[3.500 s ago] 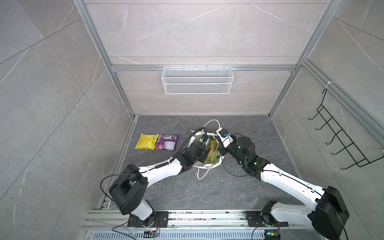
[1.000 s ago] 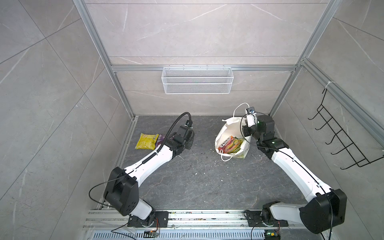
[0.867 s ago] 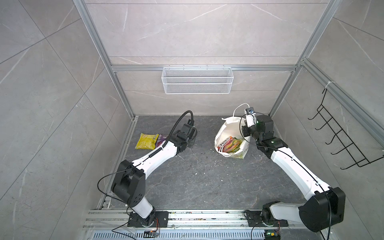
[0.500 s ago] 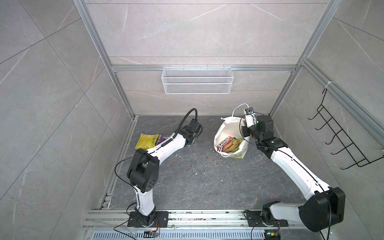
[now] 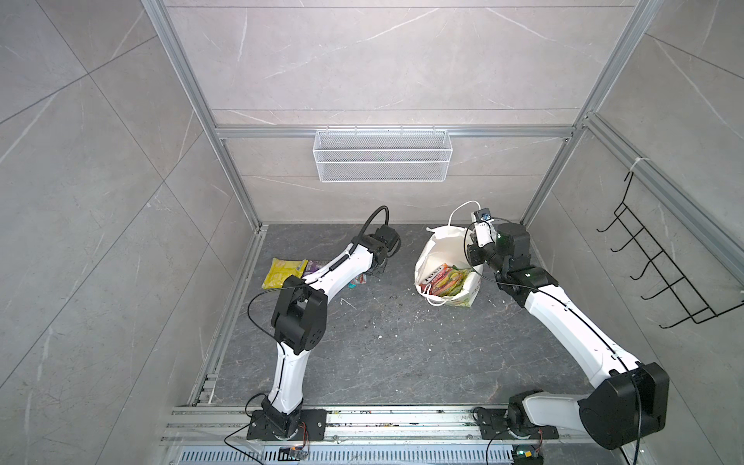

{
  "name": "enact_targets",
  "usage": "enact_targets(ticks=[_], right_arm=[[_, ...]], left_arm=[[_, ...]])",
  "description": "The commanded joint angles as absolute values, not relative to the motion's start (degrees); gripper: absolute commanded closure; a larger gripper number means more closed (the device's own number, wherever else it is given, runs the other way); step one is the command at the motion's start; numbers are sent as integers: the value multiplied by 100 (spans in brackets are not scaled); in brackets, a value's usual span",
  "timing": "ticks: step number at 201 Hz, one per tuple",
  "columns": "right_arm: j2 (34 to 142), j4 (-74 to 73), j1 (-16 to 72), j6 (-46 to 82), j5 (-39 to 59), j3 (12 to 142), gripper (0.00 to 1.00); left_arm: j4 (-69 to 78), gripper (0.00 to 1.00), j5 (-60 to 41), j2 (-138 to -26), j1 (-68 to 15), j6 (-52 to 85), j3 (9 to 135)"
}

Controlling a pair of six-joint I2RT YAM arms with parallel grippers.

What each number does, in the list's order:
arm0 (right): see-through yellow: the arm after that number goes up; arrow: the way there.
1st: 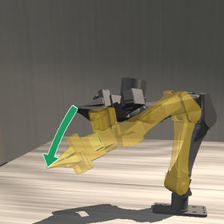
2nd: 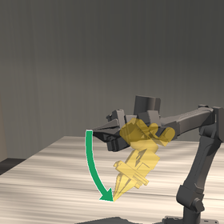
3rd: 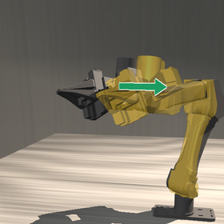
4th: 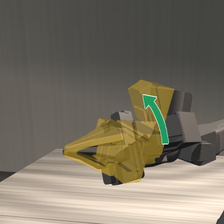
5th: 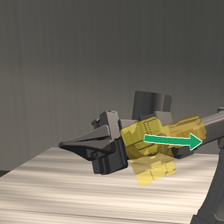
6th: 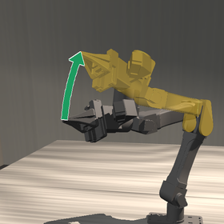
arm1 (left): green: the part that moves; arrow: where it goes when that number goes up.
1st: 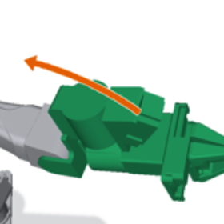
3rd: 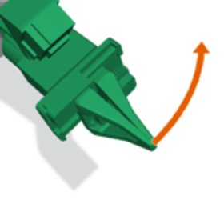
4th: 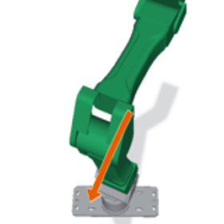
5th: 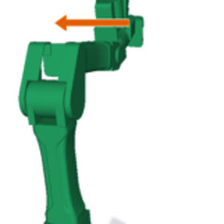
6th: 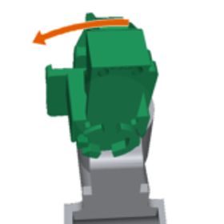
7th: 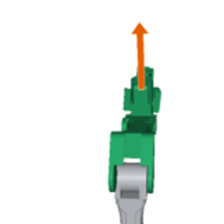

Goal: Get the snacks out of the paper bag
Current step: 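Carry the teal packet beside the purple packet with the left gripper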

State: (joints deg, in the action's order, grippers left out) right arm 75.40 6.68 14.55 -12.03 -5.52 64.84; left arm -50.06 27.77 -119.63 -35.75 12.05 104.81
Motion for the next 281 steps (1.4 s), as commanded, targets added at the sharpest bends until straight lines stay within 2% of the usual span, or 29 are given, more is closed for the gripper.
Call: enact_targets(ticks=[1,53,111,163,192,201,236,242,261,268,281], right_arm=[[7436,321,1457,-1208,-415,6610,100],[7368,256,1455,-1195,-372,6532,100],[7290,194,1457,-1217,-327,6461,100],[7278,167,1455,-1202,-284,6400,100],[7277,149,1453,-1204,-285,6390,100],[7262,142,1456,-1205,-286,6381,100],[7260,132,1453,-1205,-267,6372,100],[7258,132,1452,-1204,-269,6372,100],[7235,132,1457,-1204,-264,6363,100],[7233,132,1451,-1205,-272,6361,100],[7241,136,1456,-1209,-270,6371,100]], left_arm=[[-5597,100,3050,-12114,-3561,1247,10855],[-5779,100,3001,-12532,-3525,1146,11410],[-5902,86,2918,-12881,-3524,1222,11757],[-5859,81,2823,-12971,-3490,1238,11936],[-5832,75,2779,-13023,-3472,1235,12049],[-5799,69,2786,-13025,-3474,1233,12076],[-5610,66,2527,-13042,-3362,1197,12137],[-5596,61,2489,-13040,-3339,1204,12147],[-5502,57,2329,-12993,-3283,1190,12165],[-5449,51,2307,-12963,-3283,1179,12143],[-5372,49,2295,-12921,-3286,1168,12145]])
